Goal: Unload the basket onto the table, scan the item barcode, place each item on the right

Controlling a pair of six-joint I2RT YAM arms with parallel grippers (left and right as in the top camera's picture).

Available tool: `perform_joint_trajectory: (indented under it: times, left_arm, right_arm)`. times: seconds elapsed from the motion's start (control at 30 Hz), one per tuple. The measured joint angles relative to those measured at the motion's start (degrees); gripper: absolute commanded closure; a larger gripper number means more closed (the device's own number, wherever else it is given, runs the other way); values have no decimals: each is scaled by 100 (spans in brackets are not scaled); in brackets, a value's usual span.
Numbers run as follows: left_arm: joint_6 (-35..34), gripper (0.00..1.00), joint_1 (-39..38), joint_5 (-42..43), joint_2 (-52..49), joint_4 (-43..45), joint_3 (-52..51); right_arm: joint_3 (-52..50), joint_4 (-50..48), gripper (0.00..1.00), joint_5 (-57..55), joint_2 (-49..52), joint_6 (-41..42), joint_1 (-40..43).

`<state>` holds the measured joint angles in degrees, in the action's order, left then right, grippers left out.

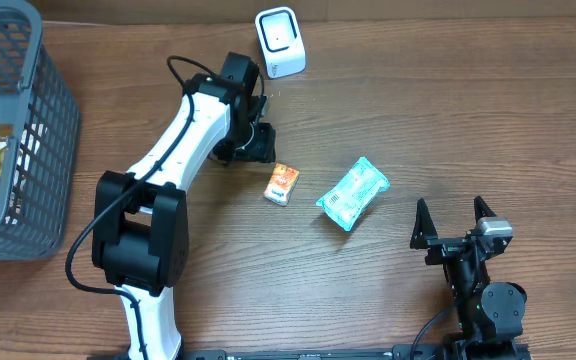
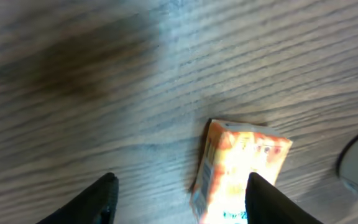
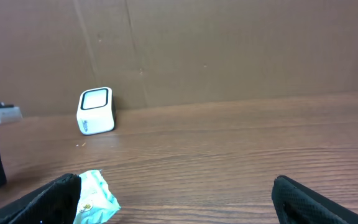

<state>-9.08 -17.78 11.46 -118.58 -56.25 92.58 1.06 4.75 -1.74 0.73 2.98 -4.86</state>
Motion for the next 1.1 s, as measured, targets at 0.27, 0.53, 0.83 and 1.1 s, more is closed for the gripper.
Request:
perform_joint_trajectory:
  times: [0.27,0.53,0.83,1.1]
  left_arm:
    - [70,63,-42,417,0,361,-570]
    - [70,63,-212,516,0,645,-831]
    - [28,96,-358,680,72,1209,-1244]
    - [160,96,-358,413,83,723,-981]
  right_arm:
    - [0,2,0,0,0,-2,0]
    - [0,2,0,2,0,0,0]
    - [0,2,0,0,0,-2,0]
    - [0,0,0,-2,0,0,0]
